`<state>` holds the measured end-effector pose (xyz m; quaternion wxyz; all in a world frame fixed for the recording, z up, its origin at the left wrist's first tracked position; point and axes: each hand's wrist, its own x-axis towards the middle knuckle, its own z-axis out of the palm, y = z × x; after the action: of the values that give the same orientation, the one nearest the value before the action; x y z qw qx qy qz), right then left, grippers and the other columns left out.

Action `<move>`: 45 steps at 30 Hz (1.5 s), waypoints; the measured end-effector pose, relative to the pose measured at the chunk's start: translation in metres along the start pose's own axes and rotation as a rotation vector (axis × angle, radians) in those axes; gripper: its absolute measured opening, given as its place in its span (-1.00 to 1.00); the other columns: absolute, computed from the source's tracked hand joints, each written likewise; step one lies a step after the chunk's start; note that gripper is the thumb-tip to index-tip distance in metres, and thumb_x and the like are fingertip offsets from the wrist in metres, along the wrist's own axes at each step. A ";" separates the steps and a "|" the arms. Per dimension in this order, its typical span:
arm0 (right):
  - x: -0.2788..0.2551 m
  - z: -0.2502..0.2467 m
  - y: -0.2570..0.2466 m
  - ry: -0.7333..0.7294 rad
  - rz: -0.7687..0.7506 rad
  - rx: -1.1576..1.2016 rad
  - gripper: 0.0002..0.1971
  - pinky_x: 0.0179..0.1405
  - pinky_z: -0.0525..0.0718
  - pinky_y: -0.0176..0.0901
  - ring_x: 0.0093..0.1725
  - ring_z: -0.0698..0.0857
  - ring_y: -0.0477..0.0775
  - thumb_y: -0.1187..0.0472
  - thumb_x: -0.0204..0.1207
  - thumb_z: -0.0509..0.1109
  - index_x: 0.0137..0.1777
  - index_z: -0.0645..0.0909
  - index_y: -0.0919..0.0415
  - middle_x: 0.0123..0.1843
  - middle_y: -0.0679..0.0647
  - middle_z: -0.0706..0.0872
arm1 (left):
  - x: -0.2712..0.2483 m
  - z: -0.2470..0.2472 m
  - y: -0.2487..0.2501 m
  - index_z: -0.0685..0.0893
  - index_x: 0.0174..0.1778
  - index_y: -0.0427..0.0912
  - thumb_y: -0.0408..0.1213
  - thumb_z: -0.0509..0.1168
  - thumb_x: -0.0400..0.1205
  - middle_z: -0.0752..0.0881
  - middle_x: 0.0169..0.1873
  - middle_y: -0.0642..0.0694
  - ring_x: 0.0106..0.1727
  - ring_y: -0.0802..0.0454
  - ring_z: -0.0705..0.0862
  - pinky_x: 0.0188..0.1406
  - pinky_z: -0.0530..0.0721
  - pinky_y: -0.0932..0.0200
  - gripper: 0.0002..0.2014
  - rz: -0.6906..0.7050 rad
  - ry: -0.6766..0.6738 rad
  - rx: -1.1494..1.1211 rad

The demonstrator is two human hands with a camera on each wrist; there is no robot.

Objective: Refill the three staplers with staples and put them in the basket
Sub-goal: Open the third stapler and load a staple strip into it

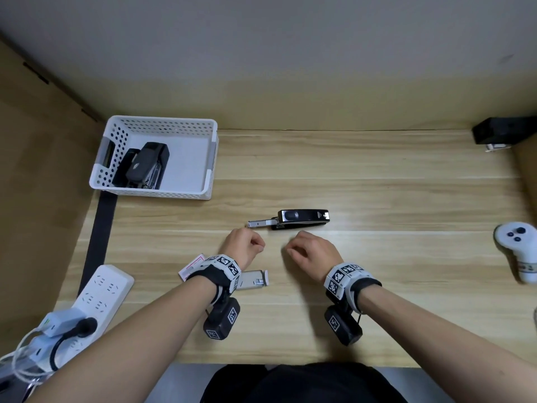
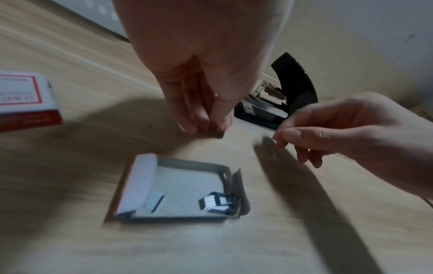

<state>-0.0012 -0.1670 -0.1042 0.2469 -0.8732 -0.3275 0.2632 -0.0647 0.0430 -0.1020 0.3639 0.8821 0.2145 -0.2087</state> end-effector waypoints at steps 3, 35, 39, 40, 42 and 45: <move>0.001 -0.002 0.001 -0.007 0.017 -0.009 -0.80 -0.12 0.62 -0.09 -0.05 0.67 0.02 0.01 0.62 0.27 0.05 0.70 0.01 0.01 -0.13 0.64 | 0.001 -0.001 0.002 0.86 -0.21 -0.08 -0.34 0.49 0.51 0.83 -0.22 0.06 -0.13 0.12 0.74 0.04 0.67 0.20 -0.92 0.009 0.004 0.016; 0.003 -0.052 -0.014 0.013 -0.016 -0.080 -0.84 -0.18 0.61 -0.08 -0.14 0.65 -0.02 0.04 0.60 0.29 0.01 0.70 -0.01 -0.09 -0.11 0.68 | -0.006 -0.047 0.020 0.70 -0.01 -0.04 -0.09 0.29 0.60 0.70 -0.04 0.02 0.01 -0.01 0.63 -0.04 0.67 0.07 -0.84 0.362 0.010 0.503; 0.009 -0.072 -0.023 0.130 -0.056 -0.043 -0.83 -0.25 0.59 -0.08 -0.22 0.63 -0.05 0.04 0.56 0.29 -0.06 0.71 0.00 -0.15 -0.13 0.68 | 0.009 -0.065 0.035 0.73 0.00 -0.08 -0.11 0.31 0.64 0.71 -0.03 0.02 0.00 0.01 0.65 -0.09 0.66 0.09 -0.84 0.425 0.076 0.493; 0.011 -0.074 -0.024 0.153 -0.059 -0.038 -0.83 -0.26 0.59 -0.09 -0.22 0.62 -0.06 0.04 0.56 0.29 -0.06 0.71 0.01 -0.17 -0.13 0.67 | 0.012 -0.066 0.036 0.74 0.01 -0.10 -0.11 0.33 0.65 0.72 -0.02 0.01 0.00 0.00 0.66 -0.06 0.68 0.07 -0.83 0.421 0.075 0.486; 0.017 -0.077 -0.024 0.175 -0.056 -0.033 -0.87 -0.27 0.58 -0.11 -0.24 0.59 -0.11 0.07 0.57 0.32 -0.06 0.71 0.01 -0.20 -0.17 0.63 | 0.019 -0.067 0.034 0.76 0.03 -0.12 -0.10 0.36 0.64 0.75 -0.02 -0.01 0.02 -0.03 0.69 0.00 0.70 0.01 -0.82 0.413 0.061 0.486; 0.022 -0.075 -0.022 0.182 -0.050 -0.019 -0.90 -0.25 0.58 -0.11 -0.23 0.59 -0.12 0.09 0.56 0.33 -0.07 0.70 -0.02 -0.20 -0.20 0.63 | 0.023 -0.062 0.030 0.75 -0.03 -0.11 -0.11 0.36 0.65 0.76 -0.06 -0.03 0.01 -0.08 0.68 -0.04 0.67 0.03 -0.84 0.433 0.032 0.505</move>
<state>0.0495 -0.1568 -0.0424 0.2737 -0.8874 -0.3280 0.1735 -0.0165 0.0740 -0.0578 0.1665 0.9726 -0.0308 -0.1593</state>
